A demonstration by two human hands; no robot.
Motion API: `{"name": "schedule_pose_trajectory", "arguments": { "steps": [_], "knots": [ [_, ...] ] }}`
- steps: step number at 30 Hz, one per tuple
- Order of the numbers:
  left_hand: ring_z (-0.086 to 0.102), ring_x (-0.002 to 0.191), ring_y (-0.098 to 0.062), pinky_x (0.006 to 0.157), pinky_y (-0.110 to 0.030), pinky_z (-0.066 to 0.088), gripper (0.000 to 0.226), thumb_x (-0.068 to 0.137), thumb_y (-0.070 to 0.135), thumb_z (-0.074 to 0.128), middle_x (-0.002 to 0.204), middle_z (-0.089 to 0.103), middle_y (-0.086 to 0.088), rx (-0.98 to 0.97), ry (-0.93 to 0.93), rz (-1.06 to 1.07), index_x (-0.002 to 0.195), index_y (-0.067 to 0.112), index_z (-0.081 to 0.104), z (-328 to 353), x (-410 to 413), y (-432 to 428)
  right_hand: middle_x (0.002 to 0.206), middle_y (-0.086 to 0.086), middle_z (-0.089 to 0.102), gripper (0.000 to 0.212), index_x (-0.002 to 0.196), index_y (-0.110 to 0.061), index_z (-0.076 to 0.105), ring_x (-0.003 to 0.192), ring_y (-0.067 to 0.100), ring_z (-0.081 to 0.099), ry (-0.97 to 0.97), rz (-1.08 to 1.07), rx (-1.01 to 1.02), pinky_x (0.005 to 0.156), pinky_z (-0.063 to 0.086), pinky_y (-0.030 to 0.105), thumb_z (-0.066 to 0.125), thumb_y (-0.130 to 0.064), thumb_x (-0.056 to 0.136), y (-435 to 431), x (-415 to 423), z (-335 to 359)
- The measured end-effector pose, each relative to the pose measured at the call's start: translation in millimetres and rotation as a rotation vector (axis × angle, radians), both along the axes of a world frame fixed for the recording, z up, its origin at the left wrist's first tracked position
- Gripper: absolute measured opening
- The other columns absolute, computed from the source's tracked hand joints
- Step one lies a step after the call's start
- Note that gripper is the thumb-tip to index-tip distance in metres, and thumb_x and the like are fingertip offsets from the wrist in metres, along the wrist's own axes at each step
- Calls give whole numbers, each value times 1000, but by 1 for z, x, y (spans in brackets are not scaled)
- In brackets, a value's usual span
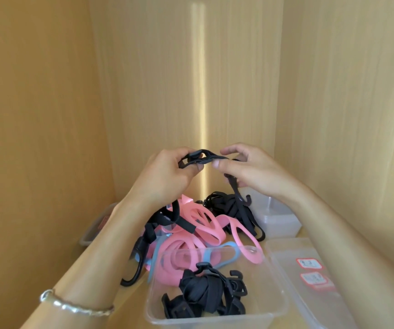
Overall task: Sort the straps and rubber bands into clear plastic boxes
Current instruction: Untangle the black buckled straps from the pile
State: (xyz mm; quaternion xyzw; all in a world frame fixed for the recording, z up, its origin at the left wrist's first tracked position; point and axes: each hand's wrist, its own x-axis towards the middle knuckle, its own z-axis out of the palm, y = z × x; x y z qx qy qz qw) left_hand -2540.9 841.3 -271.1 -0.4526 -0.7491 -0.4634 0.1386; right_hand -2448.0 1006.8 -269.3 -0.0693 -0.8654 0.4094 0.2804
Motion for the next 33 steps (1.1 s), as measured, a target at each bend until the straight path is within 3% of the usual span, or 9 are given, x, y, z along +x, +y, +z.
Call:
{"name": "schedule_pose_trajectory", "arguments": {
  "steps": [5,10,12,14,16,21,25,29,33],
  "knots": [
    [32,37,-8,40,-18,27,39,87,48,62,44,34,10,-191,4,68,72,12,62,3,-1,-7,72,-10,54,41,109,-32,55,55,4,53,66,-24,5,52,45,29,64,-60,80,-5,-2,-3],
    [36,38,-10,41,-20,31,58,85,61,54,50,41,2,-309,12,111,74,4,61,1,-9,-9,90,-10,58,48,114,-32,53,79,8,58,15,21,104,72,44,26,76,-47,75,-1,4,2],
    [38,42,-14,40,-19,28,47,89,52,55,52,44,1,-259,72,146,69,10,57,1,-12,-8,103,-5,61,47,119,-31,50,96,12,62,-43,75,135,89,48,31,76,-32,81,0,4,1],
    [53,51,-19,43,-19,37,20,94,37,55,63,58,-2,-166,89,124,94,20,67,0,-15,-7,111,-2,64,41,118,-28,51,104,14,63,-58,111,103,95,48,32,73,-19,85,1,5,3],
    [57,52,-14,46,-16,43,26,97,26,52,69,64,-1,-63,79,111,122,28,60,-1,-16,-6,102,-2,67,29,112,-21,58,89,13,66,-55,86,67,81,52,28,71,-19,86,4,9,8],
    [56,50,-18,50,-29,46,15,96,30,53,67,65,-8,-63,117,151,99,21,64,-1,-15,-5,78,2,56,28,92,-16,67,45,6,43,-13,-69,-14,47,36,25,68,-44,85,14,13,7],
    [54,62,-25,57,-34,41,21,93,40,55,61,57,-4,-221,148,105,84,22,61,-6,-6,2,65,-8,44,26,93,-22,69,47,4,35,124,-112,50,56,29,29,61,-46,90,11,6,5],
    [46,57,-19,54,-31,33,27,94,43,52,55,47,5,-275,178,116,70,31,50,-8,-3,6,64,-22,41,33,131,-26,57,59,-3,39,107,-36,10,67,33,21,46,-22,100,6,4,10],
    [54,64,-24,57,-32,39,26,95,42,52,60,53,2,-296,164,117,73,28,49,-9,-3,7,70,-9,54,36,127,-20,60,51,4,49,201,-60,-63,68,45,25,48,-5,97,1,6,12]
  ]
}}
